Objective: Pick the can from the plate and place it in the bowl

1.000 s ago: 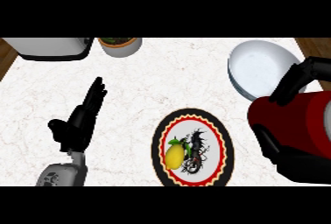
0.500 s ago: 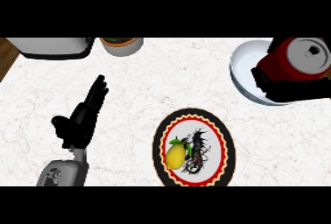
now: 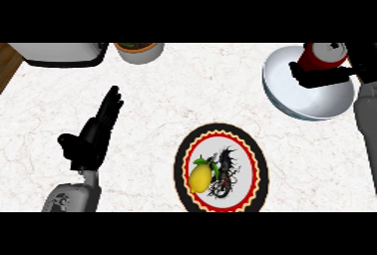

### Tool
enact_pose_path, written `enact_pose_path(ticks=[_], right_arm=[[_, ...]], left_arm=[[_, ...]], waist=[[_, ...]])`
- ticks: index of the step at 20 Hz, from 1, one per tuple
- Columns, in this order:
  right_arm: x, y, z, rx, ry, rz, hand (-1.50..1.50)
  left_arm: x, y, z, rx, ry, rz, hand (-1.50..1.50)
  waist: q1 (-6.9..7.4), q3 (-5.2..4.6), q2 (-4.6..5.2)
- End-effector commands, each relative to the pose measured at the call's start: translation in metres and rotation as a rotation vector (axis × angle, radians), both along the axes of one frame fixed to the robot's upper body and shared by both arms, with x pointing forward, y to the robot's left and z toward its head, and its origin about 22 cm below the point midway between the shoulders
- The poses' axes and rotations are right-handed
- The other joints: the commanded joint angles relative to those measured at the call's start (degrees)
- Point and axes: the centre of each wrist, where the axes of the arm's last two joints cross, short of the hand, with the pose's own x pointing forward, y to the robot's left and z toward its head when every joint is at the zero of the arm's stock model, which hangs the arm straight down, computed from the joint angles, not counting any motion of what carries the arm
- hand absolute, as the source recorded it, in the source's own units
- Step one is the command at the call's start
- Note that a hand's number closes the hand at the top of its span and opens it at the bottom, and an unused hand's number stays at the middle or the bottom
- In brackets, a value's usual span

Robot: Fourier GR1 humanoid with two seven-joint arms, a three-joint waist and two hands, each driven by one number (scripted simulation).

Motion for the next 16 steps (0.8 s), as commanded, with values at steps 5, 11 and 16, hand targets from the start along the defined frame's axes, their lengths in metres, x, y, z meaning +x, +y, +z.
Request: enact_pose_path(ticks=[5, 11, 16], right_arm=[[0.038, -0.040, -0.058, -0.061, 0.071, -0.053, 1.50], [0.041, -0.062, -0.099, 0.069, 0.295, -0.016, -1.50], [0.044, -0.089, -0.092, 0.159, 0.311, 0.139, -1.50]], left_arm=[[0.010, -0.002, 0.017, 0.004, -0.006, 0.002, 0.00], [0.003, 0.001, 0.004, -0.005, -0.004, -0.005, 0.00], [0.008, -0.013, 0.010, -0.004, -0.004, -0.025, 0.00]], waist=[[0.38, 0.03, 0.14], [0.99, 0.07, 0.33], [0.99, 0.10, 0.45]])
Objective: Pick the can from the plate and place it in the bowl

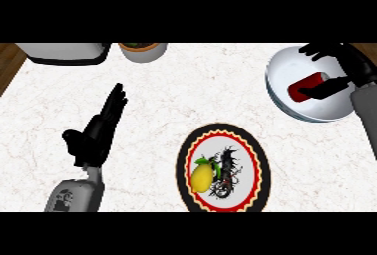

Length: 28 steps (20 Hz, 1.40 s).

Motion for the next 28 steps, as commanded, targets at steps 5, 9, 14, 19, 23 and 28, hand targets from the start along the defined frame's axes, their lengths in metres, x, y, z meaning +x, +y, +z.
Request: enact_pose_path(ticks=[5, 9, 14, 19, 23, 28], right_arm=[[0.004, -0.001, -0.009, 0.262, -0.123, 0.100, -1.50], [0.004, -0.033, 0.025, 0.358, -0.212, 0.053, -1.50], [-0.007, -0.061, 0.024, 0.481, -0.151, -0.005, -1.50], [-0.022, -0.099, 0.048, 0.608, -0.106, 0.011, -1.50], [-0.039, -0.114, 0.021, 0.659, -0.066, 0.043, -1.50], [-0.057, -0.143, 0.030, 0.699, -0.044, 0.078, -1.50]], left_arm=[[-0.002, 0.023, -0.012, 0.014, 0.009, 0.031, 0.00], [-0.006, -0.015, -0.011, -0.010, 0.009, 0.010, 0.00], [-0.011, 0.005, 0.012, 0.005, 0.003, 0.018, 0.00], [0.003, 0.019, 0.013, -0.013, 0.006, 0.016, 0.00], [-0.007, 0.030, -0.012, 0.009, -0.006, 0.037, 0.00], [-0.018, 0.018, 0.000, 0.003, 0.001, 0.017, 0.00]], waist=[[-1.08, -0.06, -0.35], [-0.99, -0.04, -0.36], [-0.61, -0.01, -0.43], [-1.15, -0.04, -0.37], [-1.31, -0.05, -0.41], [-0.49, 0.01, -0.32]])
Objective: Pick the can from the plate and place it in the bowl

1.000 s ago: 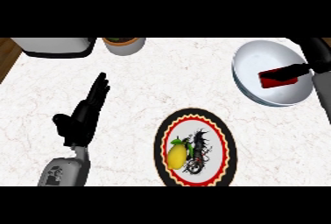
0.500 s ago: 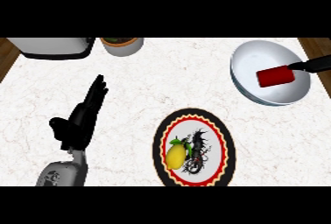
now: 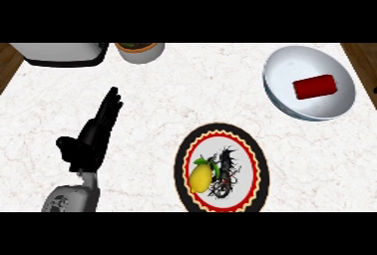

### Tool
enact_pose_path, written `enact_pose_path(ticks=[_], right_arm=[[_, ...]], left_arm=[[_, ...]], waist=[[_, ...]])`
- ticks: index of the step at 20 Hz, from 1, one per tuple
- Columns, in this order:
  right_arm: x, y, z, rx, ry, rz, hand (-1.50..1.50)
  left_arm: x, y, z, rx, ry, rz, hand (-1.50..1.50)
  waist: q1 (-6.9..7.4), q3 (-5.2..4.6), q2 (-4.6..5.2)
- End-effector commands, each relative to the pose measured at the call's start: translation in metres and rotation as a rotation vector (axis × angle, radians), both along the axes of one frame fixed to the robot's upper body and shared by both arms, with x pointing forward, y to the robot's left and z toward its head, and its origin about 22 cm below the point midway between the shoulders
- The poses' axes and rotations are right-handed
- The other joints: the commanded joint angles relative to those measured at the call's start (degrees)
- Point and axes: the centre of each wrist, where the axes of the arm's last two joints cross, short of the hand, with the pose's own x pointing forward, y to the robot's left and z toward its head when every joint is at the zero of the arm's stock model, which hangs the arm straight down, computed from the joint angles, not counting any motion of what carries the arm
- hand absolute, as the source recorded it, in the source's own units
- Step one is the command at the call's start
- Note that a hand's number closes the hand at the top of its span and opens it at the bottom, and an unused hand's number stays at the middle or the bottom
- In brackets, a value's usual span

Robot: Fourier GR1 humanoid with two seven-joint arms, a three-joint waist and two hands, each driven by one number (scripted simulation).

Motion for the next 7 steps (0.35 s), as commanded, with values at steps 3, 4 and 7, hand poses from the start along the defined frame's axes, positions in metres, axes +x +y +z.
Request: enact_pose_path(ticks=[3, 4, 7], right_arm=[[-0.031, -0.034, -0.011, 0.028, 0.000, 0.084, -1.50], [-0.025, -0.024, -0.017, 0.016, -0.001, 0.087, -1.50], [-0.029, -0.026, -0.024, 0.005, -0.005, 0.078, -1.50]], left_arm=[[-0.002, 0.015, 0.002, -0.010, -0.012, -0.006, 0.00], [-0.003, 0.017, -0.002, 0.007, -0.002, 0.012, 0.00], [0.015, 0.002, 0.006, -0.002, -0.006, 0.011, 0.00]], waist=[[0.18, 0.05, 0.10], [-0.24, 0.00, -0.11], [-0.05, 0.04, 0.12]])
